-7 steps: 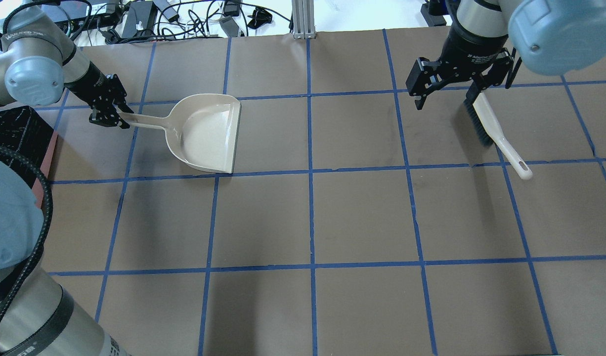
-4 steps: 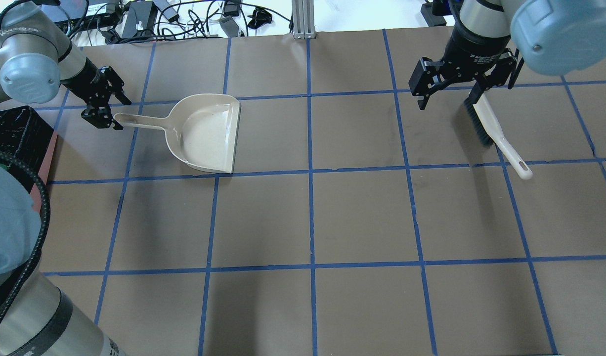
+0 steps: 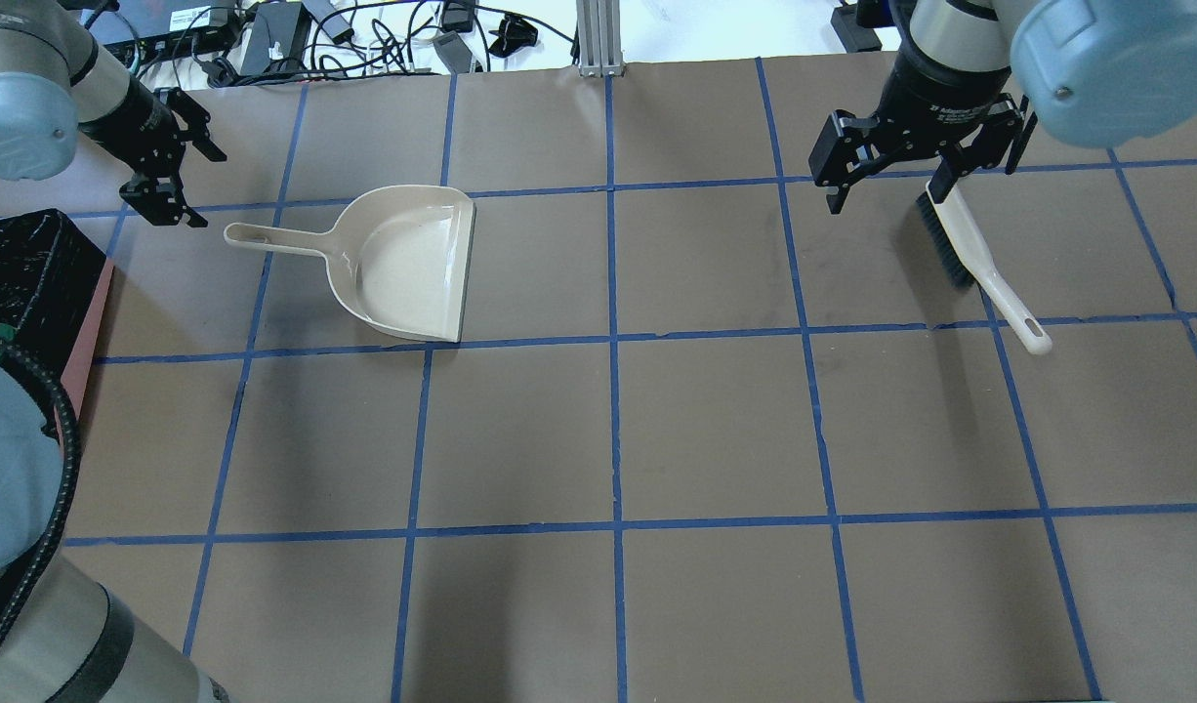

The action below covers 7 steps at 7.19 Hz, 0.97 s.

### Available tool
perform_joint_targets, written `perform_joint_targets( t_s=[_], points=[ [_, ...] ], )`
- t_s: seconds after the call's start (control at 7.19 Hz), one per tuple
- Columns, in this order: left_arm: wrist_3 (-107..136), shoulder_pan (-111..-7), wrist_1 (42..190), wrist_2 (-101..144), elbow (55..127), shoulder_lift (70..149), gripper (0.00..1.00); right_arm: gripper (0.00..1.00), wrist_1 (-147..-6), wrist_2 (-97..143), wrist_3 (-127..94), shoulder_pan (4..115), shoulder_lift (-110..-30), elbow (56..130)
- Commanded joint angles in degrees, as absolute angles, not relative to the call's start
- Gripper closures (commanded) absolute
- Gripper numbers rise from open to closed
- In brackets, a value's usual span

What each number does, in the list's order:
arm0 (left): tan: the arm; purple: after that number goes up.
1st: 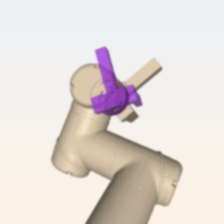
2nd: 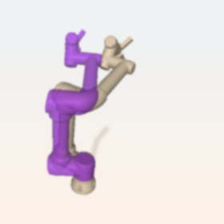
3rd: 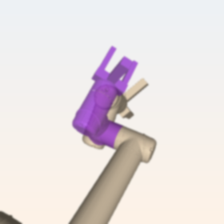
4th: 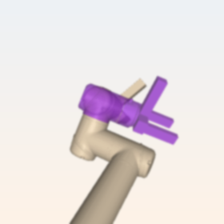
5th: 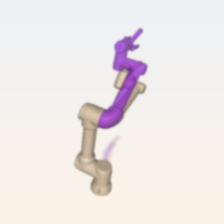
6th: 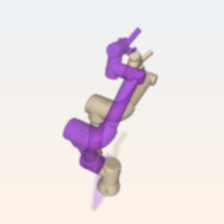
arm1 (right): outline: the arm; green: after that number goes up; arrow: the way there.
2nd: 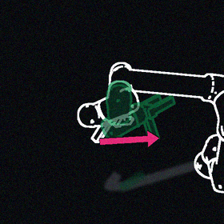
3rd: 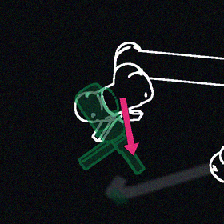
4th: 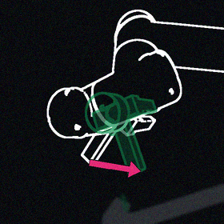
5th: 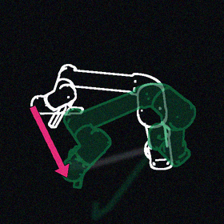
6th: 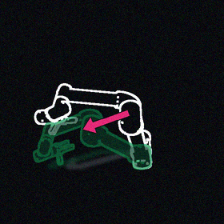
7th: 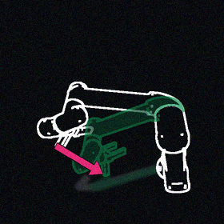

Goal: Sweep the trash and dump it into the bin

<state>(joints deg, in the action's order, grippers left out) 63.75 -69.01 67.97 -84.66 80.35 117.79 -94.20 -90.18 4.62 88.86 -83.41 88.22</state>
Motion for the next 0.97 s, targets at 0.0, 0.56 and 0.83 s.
perform_joint_targets(
  t_s=[0.0, 0.56, 0.83],
  points=[
    [58.7, -69.0, 66.6, -84.1, 78.8, 117.2, 0.0, 0.0, -94.1, -90.1, 2.4, 88.9, -83.3, 88.4],
    [32.8, -72.0, 67.5, -83.8, 80.0, 110.9, 0.0, 0.0, -94.0, -89.9, -2.4, 89.1, -83.5, 87.6],
    [23.2, -73.3, 67.8, -85.0, 85.1, 105.5, 0.0, 0.0, -93.0, -89.4, -2.6, 89.4, -84.1, 87.6]
  ],
)
